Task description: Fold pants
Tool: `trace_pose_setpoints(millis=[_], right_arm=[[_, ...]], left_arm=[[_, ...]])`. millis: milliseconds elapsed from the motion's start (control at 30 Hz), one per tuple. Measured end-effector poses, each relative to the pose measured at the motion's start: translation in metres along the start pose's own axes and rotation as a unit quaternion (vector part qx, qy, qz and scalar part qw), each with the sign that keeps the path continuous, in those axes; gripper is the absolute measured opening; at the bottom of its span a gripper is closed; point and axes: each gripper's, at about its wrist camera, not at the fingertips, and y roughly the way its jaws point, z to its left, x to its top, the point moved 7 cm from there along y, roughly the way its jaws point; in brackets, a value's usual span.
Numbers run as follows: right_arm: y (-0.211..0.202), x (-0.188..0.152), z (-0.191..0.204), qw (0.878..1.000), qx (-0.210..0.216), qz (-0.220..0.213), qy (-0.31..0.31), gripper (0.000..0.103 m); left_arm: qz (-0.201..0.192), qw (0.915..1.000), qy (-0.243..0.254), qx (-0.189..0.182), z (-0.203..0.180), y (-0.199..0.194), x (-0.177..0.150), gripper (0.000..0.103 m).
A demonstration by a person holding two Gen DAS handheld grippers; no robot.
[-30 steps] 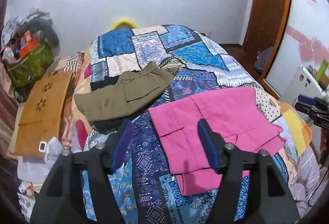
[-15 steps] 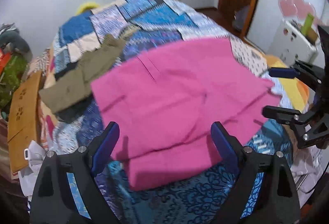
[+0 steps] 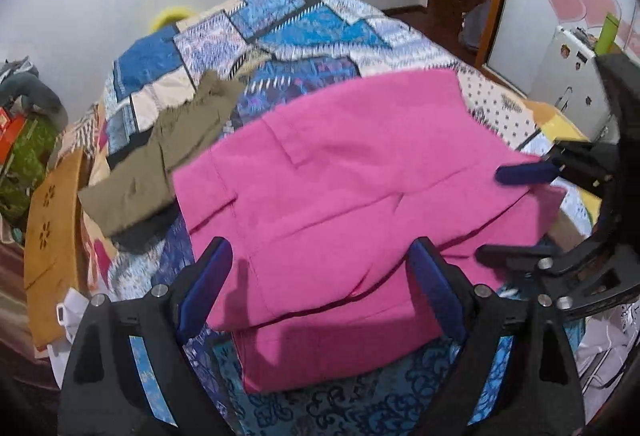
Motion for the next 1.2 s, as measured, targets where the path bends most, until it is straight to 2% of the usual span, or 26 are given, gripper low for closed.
trace_pose_setpoints(millis=[133,200,367,500,567,600,633,667,800,967,1000,1033,1100,1133,1200], right_arm=[[0.003,0.008,0.000,1.000,0.010,-0.002,0.011,0.045],[0.007,0.012,0.000,1.000,0.014,0.005,0.013,0.042],[0.008,0.014,0.002,1.000,0.014,0.011,-0.005,0.042],[0.001,0.009,0.001,1.000,0.027,0.010,0.004,0.042],[0.001,0.007,0.000,0.999,0.029,0.011,0.006,0.042],[0.001,0.005,0.000,0.999,0.030,0.012,0.005,0.042],[0.002,0.006,0.000,0.999,0.030,0.011,0.005,0.042],[0.003,0.006,0.000,0.999,0.030,0.010,0.006,0.042],[0.011,0.009,0.001,1.000,0.027,0.013,0.007,0.042],[0.017,0.018,0.003,1.000,0.020,0.010,-0.001,0.042],[0.017,0.019,0.002,1.000,0.018,0.009,-0.001,0.039],[0.017,0.021,0.000,1.000,0.016,0.005,0.001,0.026],[0.013,0.025,-0.002,1.000,0.018,-0.008,0.008,0.013],[0.010,0.027,-0.004,1.000,0.020,-0.014,0.014,0.010],[0.004,0.030,-0.006,0.999,0.017,-0.031,0.019,0.009]], left_arm=[[-0.018,0.9998,0.003,-0.006,-0.002,-0.010,0.012,0.091],[-0.018,0.9997,0.006,-0.013,-0.004,-0.011,0.015,0.091],[0.004,0.9993,0.033,-0.015,-0.014,0.001,0.002,0.091],[0.035,0.9971,0.068,0.004,-0.017,0.019,-0.016,0.091],[0.027,0.9970,0.073,0.003,-0.018,0.020,-0.018,0.090],[0.023,0.9967,0.078,0.011,-0.018,0.020,-0.015,0.081],[0.018,0.9962,0.081,0.027,-0.016,0.019,-0.012,0.066],[0.017,0.9957,0.083,0.039,-0.015,0.019,-0.009,0.061],[0.013,0.9970,0.069,0.033,-0.012,0.019,0.002,0.054],[0.000,0.9987,0.048,0.016,-0.010,0.009,0.015,0.053],[0.000,0.9990,0.044,0.011,-0.010,0.008,0.017,0.053],[0.000,0.9991,0.042,0.010,-0.010,0.008,0.018,0.053],[0.004,0.9992,0.039,0.002,-0.011,0.009,0.017,0.053],[0.007,0.9993,0.038,-0.003,-0.011,0.010,0.015,0.053],[0.013,0.9991,0.041,-0.008,-0.014,0.013,0.010,0.053]])
